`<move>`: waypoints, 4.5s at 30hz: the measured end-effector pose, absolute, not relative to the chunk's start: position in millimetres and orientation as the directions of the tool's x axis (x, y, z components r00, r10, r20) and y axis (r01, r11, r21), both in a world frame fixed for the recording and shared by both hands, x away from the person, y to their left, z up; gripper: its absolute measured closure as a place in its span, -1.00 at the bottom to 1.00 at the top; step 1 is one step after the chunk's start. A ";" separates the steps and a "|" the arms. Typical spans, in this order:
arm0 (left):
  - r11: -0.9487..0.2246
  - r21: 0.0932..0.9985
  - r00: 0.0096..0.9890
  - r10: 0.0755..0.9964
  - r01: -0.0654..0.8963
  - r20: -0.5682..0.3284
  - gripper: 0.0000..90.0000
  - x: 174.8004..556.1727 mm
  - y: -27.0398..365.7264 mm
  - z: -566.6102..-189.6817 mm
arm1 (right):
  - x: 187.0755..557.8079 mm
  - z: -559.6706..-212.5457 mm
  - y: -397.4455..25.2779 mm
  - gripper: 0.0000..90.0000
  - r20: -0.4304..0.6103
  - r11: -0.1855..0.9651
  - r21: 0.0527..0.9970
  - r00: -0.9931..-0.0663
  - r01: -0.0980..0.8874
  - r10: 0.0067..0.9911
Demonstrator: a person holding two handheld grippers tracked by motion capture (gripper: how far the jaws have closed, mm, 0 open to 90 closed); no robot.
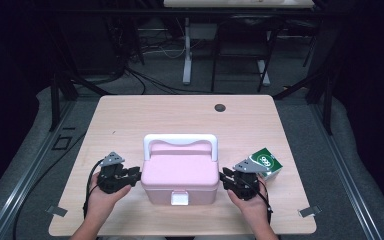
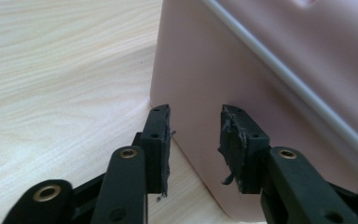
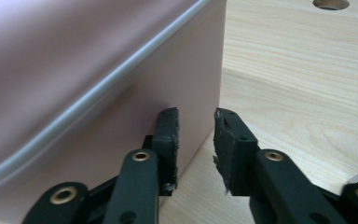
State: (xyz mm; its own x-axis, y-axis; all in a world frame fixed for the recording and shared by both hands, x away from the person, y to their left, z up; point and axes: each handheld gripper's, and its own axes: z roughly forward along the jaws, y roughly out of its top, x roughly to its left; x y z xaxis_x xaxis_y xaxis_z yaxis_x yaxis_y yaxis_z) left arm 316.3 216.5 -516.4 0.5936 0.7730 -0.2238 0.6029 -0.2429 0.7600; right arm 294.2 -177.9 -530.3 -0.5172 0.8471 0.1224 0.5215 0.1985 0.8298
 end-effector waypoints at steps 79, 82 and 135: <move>-0.395 0.716 0.736 0.633 0.575 -0.242 0.33 355.8 195.7 -427.2 | 344.1 -430.1 -176.9 0.31 0.220 0.365 0.759 -0.741 0.539 0.635; -0.399 0.719 0.742 0.627 0.569 -0.240 0.35 354.4 195.8 -425.0 | 340.8 -427.2 -177.6 0.34 0.213 0.368 0.770 -0.753 0.522 0.623; -0.446 0.737 0.766 0.625 0.508 -0.150 0.48 327.9 221.7 -393.7 | 338.3 -414.4 -174.8 0.68 0.161 0.402 0.772 -0.763 0.492 0.625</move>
State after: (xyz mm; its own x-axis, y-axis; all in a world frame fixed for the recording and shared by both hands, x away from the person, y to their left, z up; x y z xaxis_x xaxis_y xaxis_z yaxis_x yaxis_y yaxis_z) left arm 327.9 221.7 -393.7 0.7663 0.6247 -0.1501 0.5078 -0.4458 0.7371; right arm 338.3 -174.8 -414.4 -0.7635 0.6255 0.1608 0.4922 0.4024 0.7719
